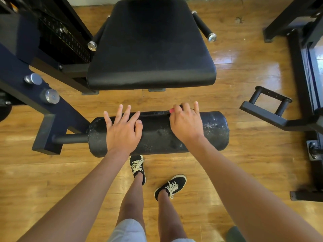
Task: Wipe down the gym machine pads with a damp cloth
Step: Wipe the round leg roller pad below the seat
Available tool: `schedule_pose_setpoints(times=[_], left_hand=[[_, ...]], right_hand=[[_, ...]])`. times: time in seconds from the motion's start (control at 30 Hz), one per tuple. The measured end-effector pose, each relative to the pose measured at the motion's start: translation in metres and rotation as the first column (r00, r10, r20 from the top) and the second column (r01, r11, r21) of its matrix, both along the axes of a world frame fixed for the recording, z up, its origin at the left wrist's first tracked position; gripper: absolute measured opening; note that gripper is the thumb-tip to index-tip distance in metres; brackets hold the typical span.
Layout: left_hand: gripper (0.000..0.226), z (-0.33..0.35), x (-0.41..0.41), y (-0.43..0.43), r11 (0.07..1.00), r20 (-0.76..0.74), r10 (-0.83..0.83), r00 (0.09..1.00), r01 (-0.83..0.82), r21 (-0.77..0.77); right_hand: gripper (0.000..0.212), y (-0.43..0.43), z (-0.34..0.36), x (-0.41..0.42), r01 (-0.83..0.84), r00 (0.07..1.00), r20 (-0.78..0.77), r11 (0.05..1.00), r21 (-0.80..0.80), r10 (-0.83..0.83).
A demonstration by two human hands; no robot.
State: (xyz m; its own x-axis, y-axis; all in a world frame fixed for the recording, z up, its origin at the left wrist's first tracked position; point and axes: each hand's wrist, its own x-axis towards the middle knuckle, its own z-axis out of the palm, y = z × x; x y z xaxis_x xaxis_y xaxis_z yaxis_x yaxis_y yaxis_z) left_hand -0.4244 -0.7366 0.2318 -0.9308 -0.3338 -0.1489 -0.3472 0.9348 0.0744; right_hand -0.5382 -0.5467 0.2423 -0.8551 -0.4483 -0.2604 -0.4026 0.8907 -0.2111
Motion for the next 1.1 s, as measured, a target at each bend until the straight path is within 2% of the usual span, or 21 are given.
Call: schedule_pose_setpoints(times=[0.13,0.3,0.43,0.67,0.83,0.93,1.1], left_hand=[[0.054,-0.002,0.0,-0.003,1.0,-0.016,-0.007,1.0,0.007,-0.012],[0.053,-0.004,0.001,-0.002,1.0,-0.033,-0.013,0.999,0.013,-0.015],[0.053,-0.003,0.001,-0.002,1.0,-0.033,-0.01,0.999,0.01,-0.005],[0.053,-0.003,0.001,-0.003,1.0,-0.042,-0.009,0.999,0.009,0.003],[0.052,-0.003,0.0,-0.002,1.0,-0.04,-0.009,0.999,0.009,0.003],[0.052,-0.003,0.001,-0.002,1.0,-0.042,-0.007,0.999,0.007,0.004],[0.055,-0.001,0.0,-0.001,1.0,-0.038,-0.006,0.999,0.007,0.008]], right_hand=[[0.041,0.017,0.0,-0.005,-0.034,0.999,-0.003,0.999,-0.016,0.034],[0.041,0.041,0.0,-0.008,0.033,0.998,-0.05,0.999,0.019,-0.032],[0.056,0.023,0.002,-0.001,0.063,0.998,-0.021,0.997,0.04,-0.062],[0.059,0.028,0.003,0.003,0.027,0.999,-0.023,1.0,0.004,-0.027],[0.06,0.057,0.004,0.0,0.119,0.993,-0.005,0.993,0.019,-0.119],[0.06,0.046,0.004,0.004,0.15,0.989,-0.008,0.989,0.013,-0.15],[0.059,0.028,0.002,0.005,0.083,0.997,0.003,0.997,-0.005,-0.083]])
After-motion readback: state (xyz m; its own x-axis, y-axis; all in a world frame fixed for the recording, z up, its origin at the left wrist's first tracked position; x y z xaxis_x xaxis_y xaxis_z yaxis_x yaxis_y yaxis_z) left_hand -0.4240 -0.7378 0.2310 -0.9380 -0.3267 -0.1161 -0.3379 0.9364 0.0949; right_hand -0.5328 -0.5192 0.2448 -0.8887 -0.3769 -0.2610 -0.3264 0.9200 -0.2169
